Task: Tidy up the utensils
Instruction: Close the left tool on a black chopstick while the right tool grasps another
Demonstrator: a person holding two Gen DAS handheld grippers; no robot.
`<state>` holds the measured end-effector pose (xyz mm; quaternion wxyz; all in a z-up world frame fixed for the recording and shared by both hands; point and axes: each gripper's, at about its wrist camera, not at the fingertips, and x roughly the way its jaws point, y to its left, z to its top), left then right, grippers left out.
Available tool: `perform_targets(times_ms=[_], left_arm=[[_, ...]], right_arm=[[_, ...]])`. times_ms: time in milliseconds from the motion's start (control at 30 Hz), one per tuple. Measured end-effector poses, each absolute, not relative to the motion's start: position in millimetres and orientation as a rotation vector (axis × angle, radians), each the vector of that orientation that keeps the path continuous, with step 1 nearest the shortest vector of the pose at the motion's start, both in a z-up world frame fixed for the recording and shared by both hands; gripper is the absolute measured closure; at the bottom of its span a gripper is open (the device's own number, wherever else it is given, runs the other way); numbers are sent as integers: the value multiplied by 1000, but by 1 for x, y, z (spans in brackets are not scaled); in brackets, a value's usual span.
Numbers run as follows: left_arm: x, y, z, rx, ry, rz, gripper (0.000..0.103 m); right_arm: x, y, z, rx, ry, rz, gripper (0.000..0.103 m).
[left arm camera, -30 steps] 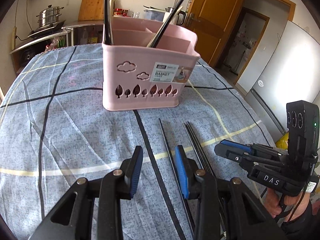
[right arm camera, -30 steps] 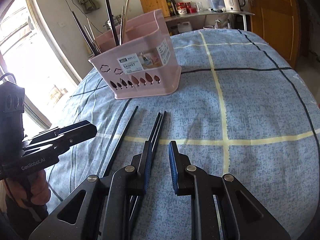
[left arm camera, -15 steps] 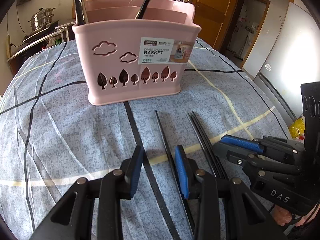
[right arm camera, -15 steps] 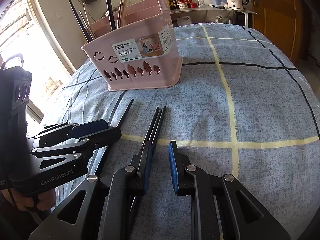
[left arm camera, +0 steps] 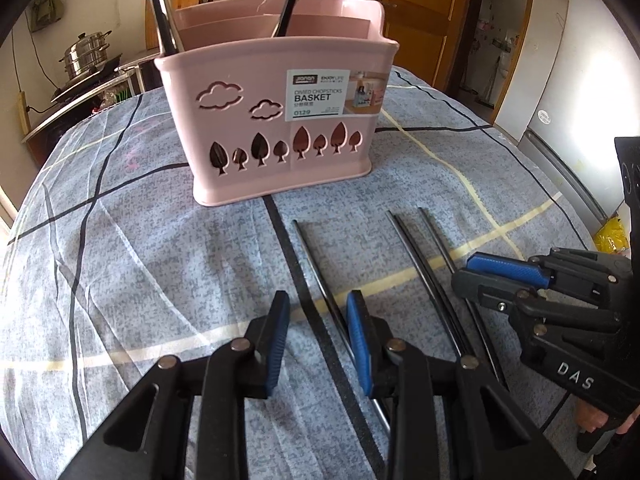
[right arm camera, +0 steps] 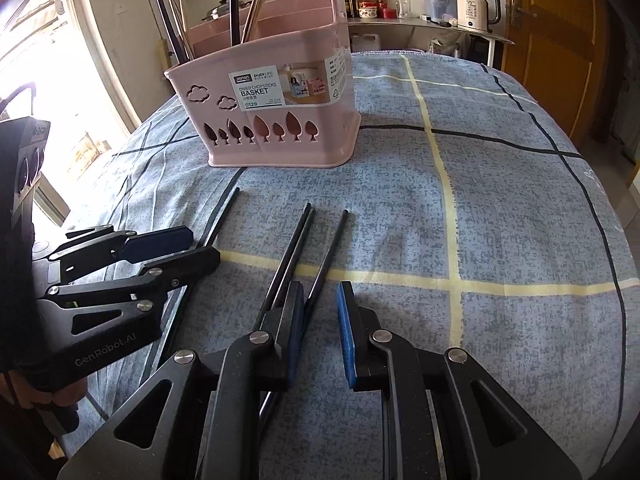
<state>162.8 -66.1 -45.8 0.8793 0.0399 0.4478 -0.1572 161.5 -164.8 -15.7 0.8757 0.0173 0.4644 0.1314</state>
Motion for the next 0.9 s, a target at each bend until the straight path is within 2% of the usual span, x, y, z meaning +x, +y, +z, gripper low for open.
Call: perform_targets(times_ms=[33,100,500,733,900], left_arm=[[162,-63,-46,87,935,-322,85],[162,-56,-45,77,940,-319,90],[190,-33,-43,-51,1017,-300,90],[202,-44,-44,-34,994,-278,90],[206,-56,-43,12,986,-275,94]], right_arm=[[161,-167,-16,34,970,273,86],[162,-173,-15,38,974,269,86],[194,-194,-14,144,1022,210,86],[211,-183,-15,90,1012,158,86],[213,-180,-16,60,1002,144,94]])
